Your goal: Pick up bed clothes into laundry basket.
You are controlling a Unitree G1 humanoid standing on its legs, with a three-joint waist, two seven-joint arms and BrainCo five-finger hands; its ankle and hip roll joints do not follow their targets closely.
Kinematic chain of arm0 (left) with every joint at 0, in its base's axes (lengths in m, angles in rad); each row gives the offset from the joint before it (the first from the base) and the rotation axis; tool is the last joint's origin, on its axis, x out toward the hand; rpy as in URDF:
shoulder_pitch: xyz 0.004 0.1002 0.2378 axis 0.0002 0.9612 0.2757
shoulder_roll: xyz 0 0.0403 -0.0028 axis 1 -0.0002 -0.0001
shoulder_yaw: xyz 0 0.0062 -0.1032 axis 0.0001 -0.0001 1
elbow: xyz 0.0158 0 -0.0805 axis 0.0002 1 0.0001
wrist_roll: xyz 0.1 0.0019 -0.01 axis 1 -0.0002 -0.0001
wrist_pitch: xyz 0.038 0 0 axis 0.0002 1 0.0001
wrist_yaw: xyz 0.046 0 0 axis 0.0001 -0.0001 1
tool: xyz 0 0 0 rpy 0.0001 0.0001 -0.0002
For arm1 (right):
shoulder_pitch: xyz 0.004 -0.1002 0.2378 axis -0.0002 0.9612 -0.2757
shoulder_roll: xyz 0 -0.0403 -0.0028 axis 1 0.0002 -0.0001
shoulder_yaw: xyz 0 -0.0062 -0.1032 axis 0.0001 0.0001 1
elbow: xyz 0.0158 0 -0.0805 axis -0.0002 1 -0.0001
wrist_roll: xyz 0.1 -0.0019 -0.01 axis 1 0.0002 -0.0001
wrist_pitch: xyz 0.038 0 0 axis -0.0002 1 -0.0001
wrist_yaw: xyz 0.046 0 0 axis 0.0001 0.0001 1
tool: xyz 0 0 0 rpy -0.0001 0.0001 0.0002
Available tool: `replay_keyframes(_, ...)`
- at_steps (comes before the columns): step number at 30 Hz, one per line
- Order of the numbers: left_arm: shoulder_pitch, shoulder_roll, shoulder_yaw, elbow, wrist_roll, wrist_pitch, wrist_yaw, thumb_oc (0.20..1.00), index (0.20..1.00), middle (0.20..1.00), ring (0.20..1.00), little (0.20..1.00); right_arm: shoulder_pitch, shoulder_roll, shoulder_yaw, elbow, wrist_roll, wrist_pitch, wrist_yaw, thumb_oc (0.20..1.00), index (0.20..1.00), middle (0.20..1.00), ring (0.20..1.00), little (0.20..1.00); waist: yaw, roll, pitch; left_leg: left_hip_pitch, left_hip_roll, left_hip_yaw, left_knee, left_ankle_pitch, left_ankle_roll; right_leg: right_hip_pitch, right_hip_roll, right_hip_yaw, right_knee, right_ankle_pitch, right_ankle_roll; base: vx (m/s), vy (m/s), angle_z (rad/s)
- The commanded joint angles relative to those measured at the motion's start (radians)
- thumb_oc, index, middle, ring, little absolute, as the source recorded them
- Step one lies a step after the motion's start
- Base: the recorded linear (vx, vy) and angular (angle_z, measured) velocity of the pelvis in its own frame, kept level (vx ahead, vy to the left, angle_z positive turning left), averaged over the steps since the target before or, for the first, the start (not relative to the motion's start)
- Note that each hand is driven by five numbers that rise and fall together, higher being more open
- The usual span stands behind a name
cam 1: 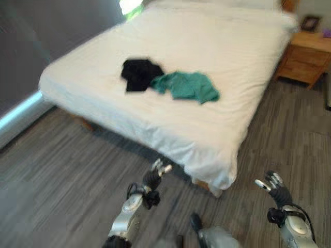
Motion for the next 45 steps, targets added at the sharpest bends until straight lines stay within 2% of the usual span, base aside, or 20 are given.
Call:
replay_keyframes(1, 0.044, 0.028, 0.079, -0.047, -0.076, -0.079, 0.034, 1.000, 1.000, 1.000, 1.000, 1.000, 0.025, -0.035, -0.064, -0.105, 0.036, -0.062, -0.039, 1.000, 1.000, 1.000, 1.000, 1.000, -0.003, 0.025, -0.049, -0.022, 0.198, 0.027, -0.272, 0.263, 0.026, 0.156, -0.050, 0.018, -0.003, -0.038, 0.052, 0.14, 0.189, 0.51)
replay_keyframes(3, 0.047, 0.044, 0.113, -0.059, -0.067, -0.099, 0.060, 1.000, 1.000, 1.000, 1.000, 1.000, 0.019, -0.059, -0.070, -0.114, -0.001, -0.061, -0.052, 1.000, 1.000, 1.000, 1.000, 1.000, 0.006, 0.039, -0.052, -0.026, 0.272, -0.039, -0.341, 0.331, -0.003, 0.154, -0.072, 0.053, 0.000, -0.051, 0.066, 0.16, 0.252, -0.24)
replay_keyframes(5, 0.056, 0.054, 0.197, -0.108, -0.095, -0.130, 0.098, 1.000, 1.000, 1.000, 1.000, 1.000, -0.030, -0.091, -0.078, -0.104, -0.010, -0.065, -0.076, 1.000, 1.000, 1.000, 1.000, 1.000, 0.022, 0.052, -0.064, -0.004, 0.361, -0.221, -0.378, 0.391, -0.050, 0.150, -0.117, 0.161, 0.014, -0.072, 0.095, 0.25, 0.490, -0.33)
replay_keyframes(8, 0.064, 0.065, 0.239, -0.122, -0.102, -0.139, 0.112, 1.000, 1.000, 1.000, 1.000, 1.000, -0.068, -0.104, -0.090, -0.083, 0.004, -0.069, -0.100, 1.000, 1.000, 1.000, 1.000, 1.000, 0.034, 0.065, -0.079, 0.027, 0.392, -0.263, -0.369, 0.399, -0.073, 0.150, -0.142, 0.233, 0.018, -0.075, 0.124, 0.24, 0.442, -0.90)
replay_keyframes(11, 0.063, 0.071, 0.246, -0.100, -0.113, -0.144, 0.115, 1.000, 1.000, 1.000, 1.000, 1.000, -0.113, -0.070, -0.134, -0.088, 0.059, -0.076, -0.148, 1.000, 1.000, 1.000, 1.000, 1.000, 0.047, 0.092, -0.114, 0.070, 0.346, -0.184, -0.390, 0.249, -0.082, 0.174, -0.240, 0.239, -0.007, -0.054, 0.171, 0.33, 0.567, -1.37)
replay_keyframes(13, 0.053, 0.090, 0.224, -0.089, -0.083, -0.134, 0.128, 1.000, 1.000, 1.000, 1.000, 1.000, -0.132, -0.029, -0.146, -0.083, 0.108, -0.083, -0.193, 1.000, 1.000, 1.000, 1.000, 1.000, 0.047, 0.088, -0.118, 0.075, 0.300, -0.161, -0.392, 0.205, -0.062, 0.143, -0.288, 0.233, 0.020, 0.008, 0.193, 0.25, 0.567, -0.12)
replay_keyframes(15, 0.055, 0.112, 0.213, -0.097, -0.070, -0.126, 0.129, 1.000, 1.000, 1.000, 1.000, 1.000, -0.146, 0.007, -0.144, -0.080, 0.123, -0.081, -0.234, 1.000, 1.000, 1.000, 1.000, 1.000, 0.045, 0.092, -0.114, 0.097, 0.260, -0.125, -0.422, 0.188, -0.037, 0.101, -0.311, 0.223, 0.046, 0.140, 0.177, 0.16, 0.399, -0.18)
replay_keyframes(16, 0.056, 0.112, 0.213, -0.097, -0.070, -0.126, 0.129, 1.000, 1.000, 1.000, 1.000, 1.000, -0.145, 0.007, -0.143, -0.082, 0.123, -0.079, -0.234, 1.000, 1.000, 1.000, 1.000, 1.000, 0.048, 0.091, -0.116, 0.099, 0.260, -0.122, -0.427, 0.190, -0.036, 0.101, -0.313, 0.225, 0.041, 0.143, 0.177, 0.15, 0.502, -0.53)
replay_keyframes(17, 0.081, 0.126, 0.226, -0.107, -0.059, -0.114, 0.132, 1.000, 1.000, 1.000, 1.000, 1.000, -0.149, 0.026, -0.126, -0.076, 0.139, -0.069, -0.234, 1.000, 1.000, 1.000, 1.000, 1.000, 0.059, 0.106, -0.111, 0.124, 0.229, -0.083, -0.462, 0.182, -0.005, 0.050, -0.344, 0.138, 0.066, 0.220, 0.153, 0.13, 0.527, -0.87)
replay_keyframes(18, 0.088, 0.134, 0.231, -0.111, -0.057, -0.111, 0.131, 1.000, 1.000, 1.000, 1.000, 1.000, -0.154, 0.023, -0.121, -0.074, 0.129, -0.066, -0.235, 1.000, 1.000, 1.000, 1.000, 1.000, 0.064, 0.118, -0.102, 0.134, 0.216, -0.070, -0.472, 0.178, 0.012, 0.026, -0.345, 0.083, 0.099, 0.221, 0.134, 0.15, 0.694, -1.12)
replay_keyframes(20, 0.094, 0.123, 0.240, -0.105, -0.048, -0.101, 0.133, 1.000, 1.000, 1.000, 1.000, 1.000, -0.145, 0.038, -0.118, -0.075, 0.135, -0.060, -0.223, 1.000, 1.000, 1.000, 1.000, 1.000, 0.040, 0.138, -0.093, 0.147, 0.187, -0.055, -0.495, 0.193, 0.038, 0.011, -0.240, 0.097, 0.180, 0.157, 0.139, 0.07, 0.578, -0.99)
replay_keyframes(21, 0.090, 0.113, 0.252, -0.096, -0.040, -0.099, 0.129, 1.000, 1.000, 1.000, 1.000, 1.000, -0.130, 0.035, -0.112, -0.051, 0.123, -0.053, -0.205, 1.000, 1.000, 1.000, 1.000, 1.000, 0.046, 0.146, -0.092, 0.170, 0.168, -0.026, -0.517, 0.186, 0.066, -0.011, -0.140, 0.027, 0.230, 0.028, 0.122, 0.08, 0.475, -0.60)
replay_keyframes(23, 0.096, 0.104, 0.259, -0.100, -0.038, -0.097, 0.130, 1.000, 1.000, 1.000, 1.000, 1.000, -0.124, 0.033, -0.104, -0.046, 0.115, -0.050, -0.199, 1.000, 1.000, 1.000, 1.000, 1.000, 0.048, 0.147, -0.093, 0.177, 0.154, -0.015, -0.518, 0.179, 0.072, -0.018, -0.112, -0.025, 0.235, -0.022, 0.104, 0.07, 0.318, -0.54)
replay_keyframes(24, 0.098, 0.085, 0.265, -0.096, -0.040, -0.094, 0.127, 1.000, 1.000, 1.000, 1.000, 1.000, -0.111, 0.039, -0.102, -0.045, 0.118, -0.046, -0.185, 1.000, 1.000, 1.000, 1.000, 1.000, 0.047, 0.143, -0.090, 0.186, 0.124, 0.019, -0.518, 0.180, 0.072, -0.023, -0.039, -0.106, 0.219, -0.061, 0.085, 0.04, 0.240, -0.64)
replay_keyframes(27, 0.095, 0.068, 0.260, -0.086, -0.040, -0.097, 0.124, 1.000, 1.000, 1.000, 1.000, 1.000, -0.102, 0.033, -0.094, -0.041, 0.132, -0.046, -0.161, 1.000, 1.000, 1.000, 1.000, 1.000, 0.035, 0.130, -0.088, 0.198, 0.093, 0.029, -0.518, 0.182, 0.070, 0.003, 0.014, -0.121, 0.143, -0.071, 0.057, 0.02, 0.133, -0.27)
replay_keyframes(28, 0.094, 0.063, 0.258, -0.080, -0.035, -0.108, 0.128, 1.000, 1.000, 1.000, 1.000, 1.000, -0.095, 0.026, -0.095, -0.044, 0.130, -0.053, -0.138, 1.000, 1.000, 1.000, 1.000, 1.000, 0.032, 0.119, -0.090, 0.201, 0.081, 0.030, -0.518, 0.180, 0.071, 0.029, 0.021, -0.111, 0.067, -0.065, 0.032, 0.02, 0.066, -0.01)
replay_keyframes(29, 0.106, 0.045, 0.251, -0.082, -0.033, -0.097, 0.109, 1.000, 1.000, 1.000, 1.000, 1.000, -0.084, 0.022, -0.079, -0.043, 0.116, -0.048, -0.126, 1.000, 1.000, 1.000, 1.000, 1.000, 0.036, 0.107, -0.104, 0.198, 0.063, 0.030, -0.518, 0.179, 0.074, 0.094, -0.007, -0.103, -0.036, -0.040, 0.038, 0.00, 0.000, 0.00)
replay_keyframes(40, 0.114, 0.012, 0.238, -0.058, -0.043, -0.100, 0.102, 1.000, 1.000, 1.000, 1.000, 1.000, -0.075, -0.004, -0.058, -0.040, 0.120, -0.061, -0.081, 1.000, 1.000, 1.000, 1.000, 1.000, 0.054, 0.089, -0.105, 0.217, 0.052, 0.035, -0.518, 0.181, 0.084, 0.145, -0.004, -0.078, -0.105, 0.011, 0.046, -0.01, -0.014, -0.18)
replay_keyframes(41, 0.064, 0.025, 0.203, -0.057, 0.020, -0.080, 0.160, 1.000, 1.000, 1.000, 1.000, 1.000, -0.126, -0.012, -0.064, 0.005, 0.209, -0.040, -0.114, 1.000, 1.000, 1.000, 1.000, 1.000, 0.037, 0.060, -0.164, 0.274, 0.124, 0.109, -0.517, 0.094, 0.067, 0.115, -0.082, -0.132, -0.050, 0.004, 0.102, 0.00, 0.000, 0.00)
replay_keyframes(45, 0.081, 0.022, 0.213, -0.056, 0.042, -0.077, 0.157, 1.000, 1.000, 1.000, 1.000, 1.000, -0.105, 0.007, -0.024, -0.008, 0.228, -0.019, -0.068, 1.000, 1.000, 1.000, 1.000, 1.000, 0.040, 0.050, -0.186, 0.290, 0.126, 0.105, -0.518, 0.102, 0.065, 0.140, -0.088, -0.139, -0.065, 0.011, 0.100, -0.01, -0.017, 0.07)
